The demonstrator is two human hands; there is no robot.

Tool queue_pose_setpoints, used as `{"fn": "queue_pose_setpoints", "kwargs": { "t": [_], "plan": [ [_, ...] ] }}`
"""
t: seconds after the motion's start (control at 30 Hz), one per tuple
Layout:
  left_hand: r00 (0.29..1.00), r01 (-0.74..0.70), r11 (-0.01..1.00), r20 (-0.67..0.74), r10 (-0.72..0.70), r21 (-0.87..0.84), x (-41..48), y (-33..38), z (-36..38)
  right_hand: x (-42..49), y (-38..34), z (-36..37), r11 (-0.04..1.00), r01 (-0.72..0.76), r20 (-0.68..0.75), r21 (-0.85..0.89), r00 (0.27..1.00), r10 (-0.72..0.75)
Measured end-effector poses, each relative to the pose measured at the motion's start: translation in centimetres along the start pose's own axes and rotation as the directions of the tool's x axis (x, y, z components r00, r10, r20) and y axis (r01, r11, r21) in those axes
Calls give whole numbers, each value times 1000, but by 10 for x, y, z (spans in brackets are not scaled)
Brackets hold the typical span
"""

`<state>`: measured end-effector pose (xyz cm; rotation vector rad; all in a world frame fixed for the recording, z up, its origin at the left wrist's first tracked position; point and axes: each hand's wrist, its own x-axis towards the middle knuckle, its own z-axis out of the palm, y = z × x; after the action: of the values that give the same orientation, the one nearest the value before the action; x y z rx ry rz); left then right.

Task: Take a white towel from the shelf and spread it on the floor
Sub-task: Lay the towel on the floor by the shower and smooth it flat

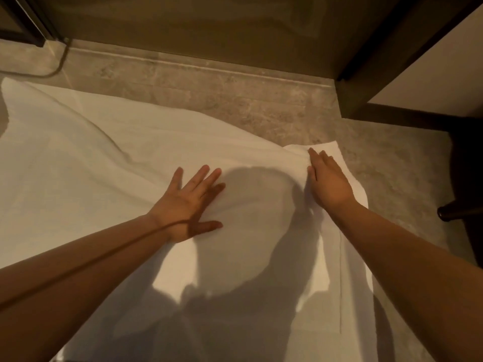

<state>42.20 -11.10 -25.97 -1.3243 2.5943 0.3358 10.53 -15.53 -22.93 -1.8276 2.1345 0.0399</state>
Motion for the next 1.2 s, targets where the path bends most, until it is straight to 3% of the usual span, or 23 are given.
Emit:
{"fn": "queue_pose_setpoints", "kwargs": {
  "t": [0.1,0.13,0.2,0.4,0.7,0.8,0.93,1.07,1.2],
  "plan": [
    [996,41,999,-76,-40,12,13,19,-1,-7,-1,-2,991,95,-293,96,954,-63],
    [995,60,997,-82,-55,54,19,24,1,-9,0,-2,984,135,-306,112,947,-95],
    [994,98,992,-63,-93,76,30,31,4,-11,5,3,983,158,-191,96,972,-137],
    [995,92,995,-39,-91,38,38,27,15,8,24,13,992,36,78,125,996,-46],
    [995,96,995,-31,-95,16,39,28,12,48,45,10,998,-55,177,-26,982,59],
    [994,103,995,-29,-104,-12,38,30,11,44,41,6,998,-38,139,-44,989,44],
    [992,120,993,-44,-121,-18,38,30,12,-5,27,20,995,10,-120,98,993,2],
    [987,123,992,-98,-124,-20,38,29,14,-47,21,44,999,15,-82,48,997,-11],
    [983,115,991,-133,-123,-65,42,33,13,-34,28,46,1000,-5,-78,-30,997,3]
  ]
}}
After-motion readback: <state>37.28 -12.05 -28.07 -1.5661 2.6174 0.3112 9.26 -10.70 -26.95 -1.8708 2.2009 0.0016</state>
